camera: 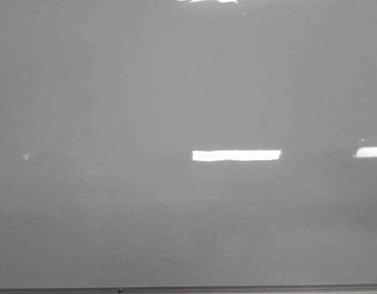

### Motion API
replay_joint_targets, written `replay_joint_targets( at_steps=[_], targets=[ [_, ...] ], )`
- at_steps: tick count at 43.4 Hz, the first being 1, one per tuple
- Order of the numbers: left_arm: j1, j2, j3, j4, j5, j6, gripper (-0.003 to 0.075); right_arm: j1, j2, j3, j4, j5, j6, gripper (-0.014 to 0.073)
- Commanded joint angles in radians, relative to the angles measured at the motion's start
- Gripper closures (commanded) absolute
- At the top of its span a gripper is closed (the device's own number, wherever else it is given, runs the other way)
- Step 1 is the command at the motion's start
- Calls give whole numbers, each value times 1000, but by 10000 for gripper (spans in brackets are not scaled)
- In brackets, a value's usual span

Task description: Write number 6 on whiteboard

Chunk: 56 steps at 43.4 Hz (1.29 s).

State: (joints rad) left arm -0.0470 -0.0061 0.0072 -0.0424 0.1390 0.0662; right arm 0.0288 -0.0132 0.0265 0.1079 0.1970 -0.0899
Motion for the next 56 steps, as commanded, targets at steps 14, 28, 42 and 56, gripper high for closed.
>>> replay_joint_targets(
  at_steps=[14, 28, 42, 56],
  targets=[
    [1, -14, 5, -10, -85, 0, 741, -3, -16, -14, 5, -74, -7, 662],
    [1, -14, 5, -10, -85, 0, 741, -3, -16, -14, 5, -74, -7, 662],
    [1, -14, 5, -10, -85, 0, 741, -3, -16, -14, 5, -75, -7, 662],
    [1, -14, -27, -12, -232, -2, 741, -2, -16, -59, 6, -127, -6, 662]
  ],
)
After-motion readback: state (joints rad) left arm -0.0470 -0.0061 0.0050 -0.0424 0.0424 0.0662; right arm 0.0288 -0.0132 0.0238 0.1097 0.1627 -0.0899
